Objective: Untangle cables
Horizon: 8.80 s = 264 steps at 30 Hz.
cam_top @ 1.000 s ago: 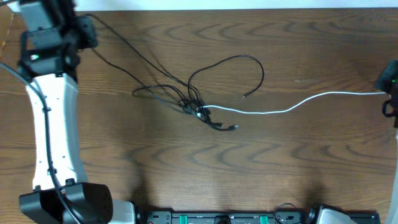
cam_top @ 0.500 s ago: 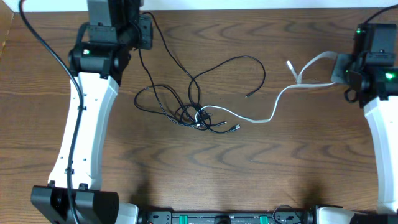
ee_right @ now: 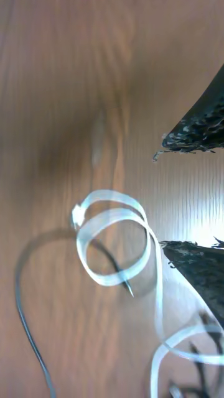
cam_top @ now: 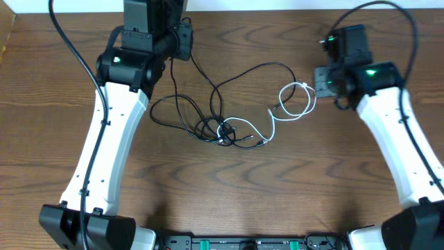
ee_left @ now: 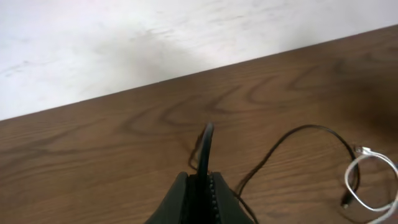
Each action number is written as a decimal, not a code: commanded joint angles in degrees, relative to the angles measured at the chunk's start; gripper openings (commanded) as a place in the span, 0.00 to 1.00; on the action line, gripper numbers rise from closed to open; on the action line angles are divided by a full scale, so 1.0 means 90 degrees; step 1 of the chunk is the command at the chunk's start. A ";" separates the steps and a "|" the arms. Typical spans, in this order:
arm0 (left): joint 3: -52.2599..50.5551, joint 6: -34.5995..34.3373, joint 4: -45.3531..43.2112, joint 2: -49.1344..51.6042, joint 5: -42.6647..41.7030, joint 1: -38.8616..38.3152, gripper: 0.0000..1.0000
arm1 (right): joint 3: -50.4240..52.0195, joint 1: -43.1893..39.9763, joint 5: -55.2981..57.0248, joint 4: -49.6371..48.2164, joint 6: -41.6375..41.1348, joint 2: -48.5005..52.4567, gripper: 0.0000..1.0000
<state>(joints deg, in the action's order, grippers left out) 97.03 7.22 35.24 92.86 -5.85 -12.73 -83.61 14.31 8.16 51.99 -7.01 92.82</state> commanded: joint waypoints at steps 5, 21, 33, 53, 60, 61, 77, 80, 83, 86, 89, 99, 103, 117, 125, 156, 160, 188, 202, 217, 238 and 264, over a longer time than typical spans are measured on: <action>0.0027 0.0126 0.0005 -0.0151 0.0253 -0.0238 0.07 | -0.0080 0.0979 -0.0476 -0.0005 0.0146 0.0627 0.45; 0.0027 0.0243 -0.0070 -0.0151 0.0272 -0.0236 0.07 | -0.0078 0.2397 -0.1258 -0.0291 -0.0408 0.1712 0.44; 0.0027 0.0243 -0.0066 -0.0151 0.0272 -0.0238 0.08 | -0.0066 0.2431 -0.1229 -0.0117 -0.0517 0.2011 0.43; 0.0027 0.0243 -0.0068 -0.0151 0.0272 -0.0238 0.08 | -0.0083 0.2414 0.0051 -0.0316 -0.0117 0.2011 0.42; 0.0027 0.0296 -0.0068 -0.0151 0.0270 -0.0238 0.07 | -0.0415 0.2395 0.0544 -0.0330 0.0036 0.2011 0.41; 0.0027 0.0296 -0.0068 -0.0151 0.0272 -0.0238 0.07 | -0.0483 0.2390 0.0622 -0.0289 0.0022 0.2011 0.41; 0.0027 0.0410 -0.0073 -0.0151 0.0272 -0.0231 0.07 | -0.1042 0.2251 0.0981 0.0787 -0.0631 0.2011 0.37; 0.0027 0.0410 -0.0087 -0.0151 0.0272 -0.0231 0.07 | -0.1042 0.2261 0.0860 0.1010 -0.0699 0.2011 0.36; 0.0027 0.0410 -0.0092 -0.0151 0.0272 -0.0231 0.08 | -0.1042 0.2312 0.0789 0.1171 -0.0901 0.2011 0.35; 0.0027 0.0410 -0.0095 -0.0151 0.0272 -0.0231 0.08 | -0.1042 0.2378 0.0595 0.1260 -0.1083 0.2011 0.36; 0.0027 0.0410 -0.0112 -0.0151 0.0272 -0.0231 0.07 | -0.1042 0.2414 0.0323 0.1236 -0.1132 0.2011 0.36; 0.0027 0.0410 -0.0112 -0.0151 0.0272 -0.0231 0.08 | -0.0935 0.2436 0.0197 0.1445 -0.1668 0.2011 0.36; 0.0027 0.0410 -0.0112 -0.0151 0.0270 -0.0231 0.07 | -0.0738 0.2433 0.0194 0.1394 -0.1746 0.2011 0.35; 0.0027 0.0410 -0.0112 -0.0151 0.0270 -0.0231 0.07 | -0.0219 0.2414 0.0017 0.0891 -0.1836 0.2011 0.17; 0.0027 0.0410 -0.0112 -0.0151 0.0270 -0.0231 0.07 | -0.0209 0.2421 0.0056 0.0665 -0.1838 0.1989 0.01; 0.0027 0.0551 -0.0114 -0.0148 0.0457 -0.0231 0.08 | -0.1540 -0.0850 0.1909 0.1496 -0.0954 -0.1513 0.01; 0.0027 0.0556 -0.0109 -0.0136 0.0464 -0.0231 0.08 | -0.1902 -0.1049 0.1938 0.1751 -0.0952 -0.1763 0.01; 0.0022 0.0651 -0.0117 -0.0041 0.0605 -0.0219 0.07 | -0.2261 -0.0928 0.0233 0.2348 -0.0474 -0.0197 0.39; 0.0022 0.0675 -0.0119 -0.0041 0.0602 -0.0219 0.07 | -0.2244 -0.0197 -0.0316 0.2317 -0.0061 0.1610 0.39; 0.0019 0.0675 -0.0114 -0.0041 0.0600 -0.0219 0.08 | -0.2244 -0.0019 -0.0835 0.2042 0.0342 0.2579 0.39; 0.0019 0.0675 -0.0114 -0.0041 0.0556 -0.0219 0.07 | -0.2220 -0.0146 -0.1071 0.2288 0.0505 0.3228 0.40; 0.0019 0.0675 -0.0151 -0.0041 0.0554 -0.0219 0.08 | -0.1214 -0.0187 -0.1069 0.2076 0.0449 0.3378 0.38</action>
<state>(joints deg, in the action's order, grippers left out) 97.03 12.49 34.24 92.86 -1.15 -14.83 -95.35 12.97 -0.95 70.83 -3.20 123.07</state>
